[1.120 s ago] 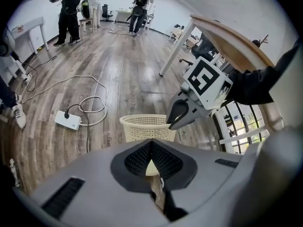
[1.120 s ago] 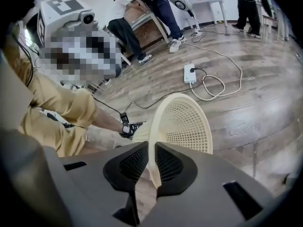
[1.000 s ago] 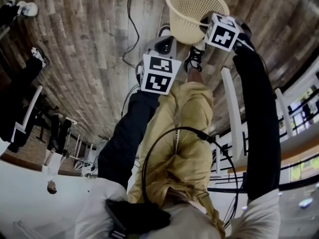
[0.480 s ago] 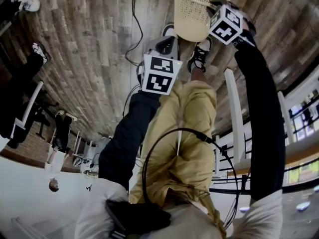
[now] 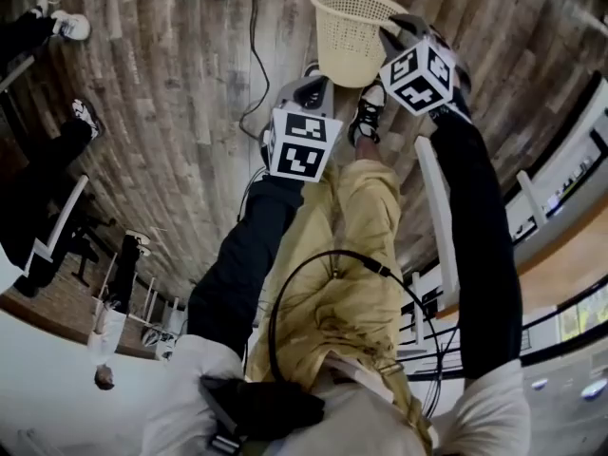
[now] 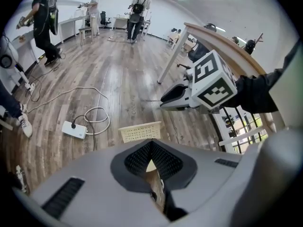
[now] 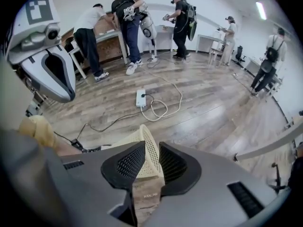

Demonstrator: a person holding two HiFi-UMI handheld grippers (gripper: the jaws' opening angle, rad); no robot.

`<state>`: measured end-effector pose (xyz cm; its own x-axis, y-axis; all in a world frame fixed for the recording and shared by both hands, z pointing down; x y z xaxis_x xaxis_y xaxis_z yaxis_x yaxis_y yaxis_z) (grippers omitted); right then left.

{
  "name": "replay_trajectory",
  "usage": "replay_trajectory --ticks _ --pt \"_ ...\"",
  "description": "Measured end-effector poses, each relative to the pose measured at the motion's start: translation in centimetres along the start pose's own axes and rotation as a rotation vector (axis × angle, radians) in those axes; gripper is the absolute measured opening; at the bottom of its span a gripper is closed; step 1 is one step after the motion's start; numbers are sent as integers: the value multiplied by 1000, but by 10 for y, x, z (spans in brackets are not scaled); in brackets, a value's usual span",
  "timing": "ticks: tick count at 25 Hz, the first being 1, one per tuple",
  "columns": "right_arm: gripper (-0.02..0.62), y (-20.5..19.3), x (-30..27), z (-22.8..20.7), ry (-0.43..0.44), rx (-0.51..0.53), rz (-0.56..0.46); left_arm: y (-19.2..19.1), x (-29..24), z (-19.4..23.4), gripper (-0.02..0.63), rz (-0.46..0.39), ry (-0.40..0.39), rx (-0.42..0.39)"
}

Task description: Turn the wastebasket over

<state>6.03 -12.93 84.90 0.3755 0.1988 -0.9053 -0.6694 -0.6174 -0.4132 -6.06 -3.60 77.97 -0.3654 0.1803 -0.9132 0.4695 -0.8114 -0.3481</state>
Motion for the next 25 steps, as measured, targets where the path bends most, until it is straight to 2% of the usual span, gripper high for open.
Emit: replay_trajectory --ticks 2,6,10,14,19,25 --pt "101 19 45 8 -23 -34 -48 17 23 -8 -3 -31 0 -20" --pt "26 66 147 24 -71 -99 -151 67 90 -22 -3 -108 9 -52" --pt "21 115 247 30 -118 -213 -245 121 169 -23 -3 -204 32 -67" --pt "21 156 346 34 -188 -281 -340 162 249 -30 -3 -298 46 -81" --pt "21 186 461 46 -258 -315 -488 196 339 -55 -3 -417 87 -95" --pt "21 218 580 58 -358 -358 -686 244 441 -73 -3 -613 136 -72"
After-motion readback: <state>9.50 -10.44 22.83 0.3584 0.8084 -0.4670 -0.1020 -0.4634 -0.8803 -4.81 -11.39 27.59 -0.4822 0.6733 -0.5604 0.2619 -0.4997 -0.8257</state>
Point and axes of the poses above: the fingertips, and each gripper's own axes: x backward along the fingers, z to its left, y out of its top, the point moved 3 cm from there along x, backward along the fingers, and after that the axes turned 10 degrees about -x, right-handed, at the moved point
